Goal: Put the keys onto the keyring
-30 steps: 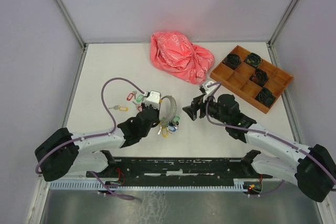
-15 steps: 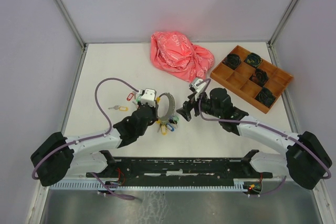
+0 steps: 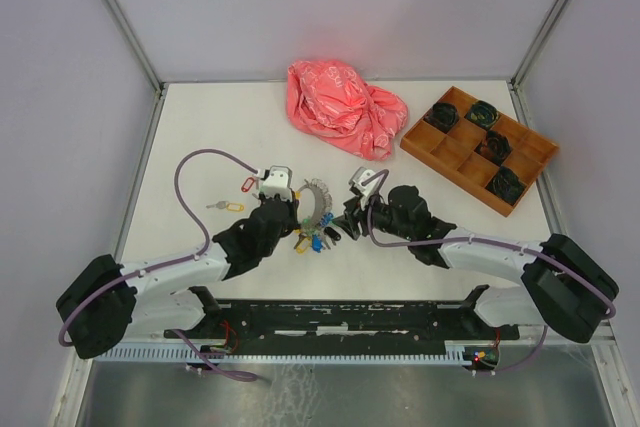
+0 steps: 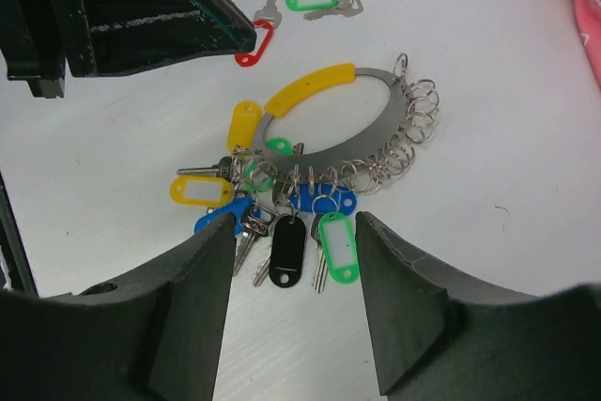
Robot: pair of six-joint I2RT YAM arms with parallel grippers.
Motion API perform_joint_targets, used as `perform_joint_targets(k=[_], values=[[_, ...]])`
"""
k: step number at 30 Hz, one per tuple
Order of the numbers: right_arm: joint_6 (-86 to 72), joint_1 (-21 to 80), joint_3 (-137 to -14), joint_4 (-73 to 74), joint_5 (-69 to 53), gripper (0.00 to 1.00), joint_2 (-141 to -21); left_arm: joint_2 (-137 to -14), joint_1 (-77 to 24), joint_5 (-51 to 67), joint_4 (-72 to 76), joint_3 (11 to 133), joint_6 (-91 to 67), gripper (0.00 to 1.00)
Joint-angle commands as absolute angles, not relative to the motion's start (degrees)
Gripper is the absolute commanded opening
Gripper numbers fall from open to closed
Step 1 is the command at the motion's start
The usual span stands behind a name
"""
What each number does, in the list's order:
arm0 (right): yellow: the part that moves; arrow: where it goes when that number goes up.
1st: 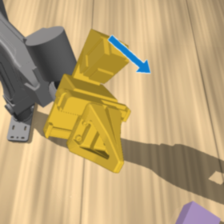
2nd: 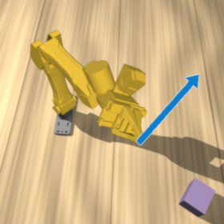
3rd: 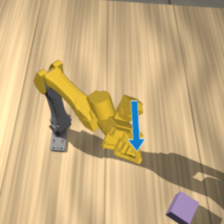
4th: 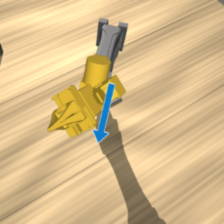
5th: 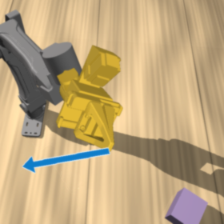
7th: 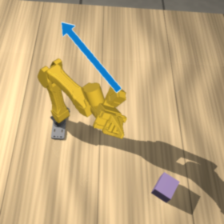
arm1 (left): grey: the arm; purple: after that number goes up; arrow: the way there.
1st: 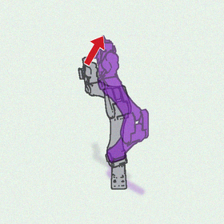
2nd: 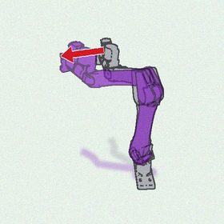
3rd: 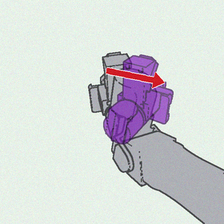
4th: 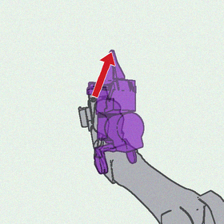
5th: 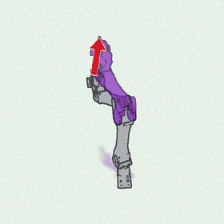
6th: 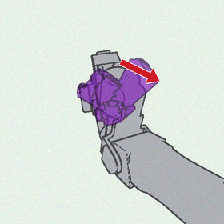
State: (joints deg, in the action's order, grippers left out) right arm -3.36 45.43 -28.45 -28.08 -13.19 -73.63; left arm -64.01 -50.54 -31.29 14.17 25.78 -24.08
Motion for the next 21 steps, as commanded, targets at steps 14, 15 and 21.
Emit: perform_joint_targets(k=[14,15,21], values=[[-6.5,46.1,-36.8,-18.8,-5.4,0.61,-81.3,-77.4,-42.8,-18.2,5.0,37.7,-28.6,0.33],[-6.6,46.0,-37.7,-18.2,-5.4,0.59,-82.3,-78.8,-41.7,-16.2,4.8,38.1,-28.6,0.33],[-7.1,45.1,-44.7,-12.5,-6.9,0.47,-89.1,-84.0,-37.6,-7.8,5.6,40.1,-28.1,0.32]])
